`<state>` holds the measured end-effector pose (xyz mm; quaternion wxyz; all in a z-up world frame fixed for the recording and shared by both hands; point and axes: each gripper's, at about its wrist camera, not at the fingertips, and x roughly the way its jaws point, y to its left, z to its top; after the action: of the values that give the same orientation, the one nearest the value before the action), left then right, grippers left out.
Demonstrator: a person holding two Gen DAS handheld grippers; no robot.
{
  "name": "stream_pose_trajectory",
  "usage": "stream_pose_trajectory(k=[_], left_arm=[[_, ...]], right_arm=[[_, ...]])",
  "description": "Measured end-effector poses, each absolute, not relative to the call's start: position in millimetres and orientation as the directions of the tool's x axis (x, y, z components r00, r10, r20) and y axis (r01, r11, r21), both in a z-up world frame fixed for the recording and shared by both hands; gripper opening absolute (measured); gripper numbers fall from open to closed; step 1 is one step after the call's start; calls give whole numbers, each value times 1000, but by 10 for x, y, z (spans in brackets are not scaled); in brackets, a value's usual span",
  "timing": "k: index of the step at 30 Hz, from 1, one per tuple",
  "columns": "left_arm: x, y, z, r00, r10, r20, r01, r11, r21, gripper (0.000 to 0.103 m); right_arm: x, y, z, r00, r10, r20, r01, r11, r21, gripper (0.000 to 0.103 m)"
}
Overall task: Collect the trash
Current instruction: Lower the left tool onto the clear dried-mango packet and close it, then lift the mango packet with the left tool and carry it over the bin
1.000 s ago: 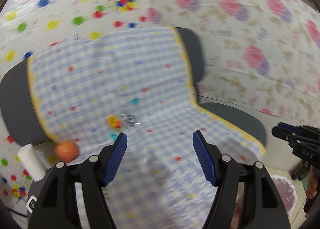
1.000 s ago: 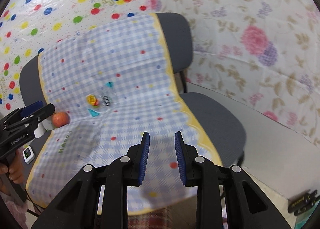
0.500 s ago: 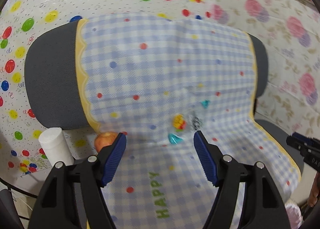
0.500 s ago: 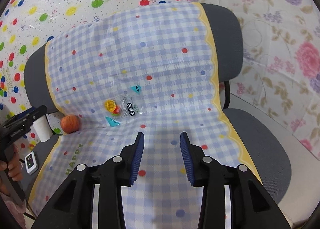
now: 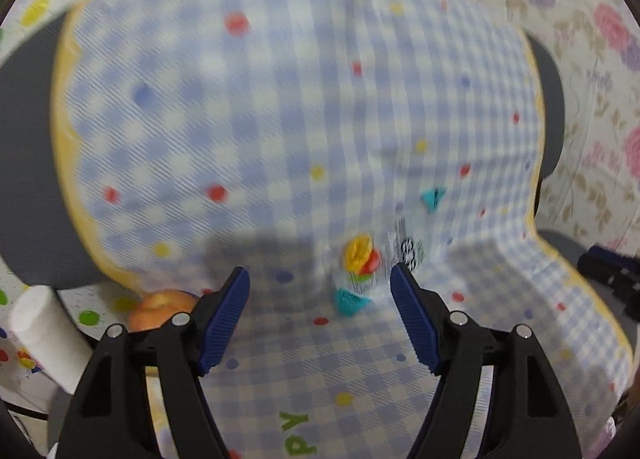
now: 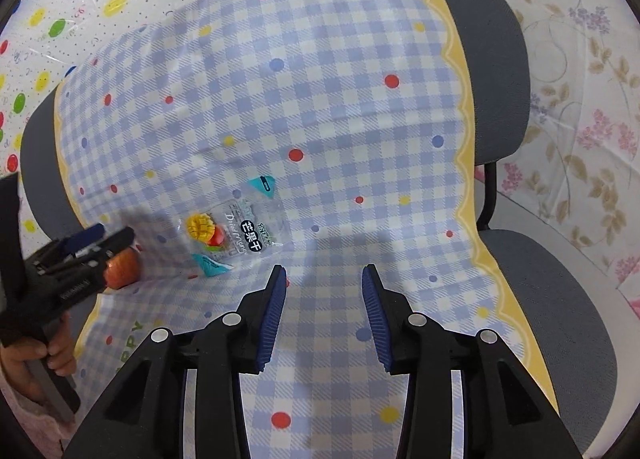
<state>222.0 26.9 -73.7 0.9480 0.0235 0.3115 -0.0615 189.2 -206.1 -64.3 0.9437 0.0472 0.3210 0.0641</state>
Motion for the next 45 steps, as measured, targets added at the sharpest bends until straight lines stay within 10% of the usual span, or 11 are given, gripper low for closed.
stream_pose_trajectory(k=[18, 20, 26, 45], left_arm=[[2957, 178, -1261, 735, -155, -660, 165, 985, -48, 64], [2955, 178, -1260, 725, -187, -663, 182, 980, -78, 32], [2903, -46, -1218, 692, -274, -668, 289, 953, -92, 2], [1320, -704, -302, 761, -412, -501, 456, 889, -39, 0]], right_arm=[[2297, -2163, -971, 738, 166, -654, -83, 984, 156, 42], [2297, -2167, -991, 735, 168, -657, -80, 984, 162, 42], [2200, -2175, -990, 728, 167, -665, -75, 983, 165, 42], [1137, -2663, -551, 813, 82, -576, 32, 982, 185, 53]])
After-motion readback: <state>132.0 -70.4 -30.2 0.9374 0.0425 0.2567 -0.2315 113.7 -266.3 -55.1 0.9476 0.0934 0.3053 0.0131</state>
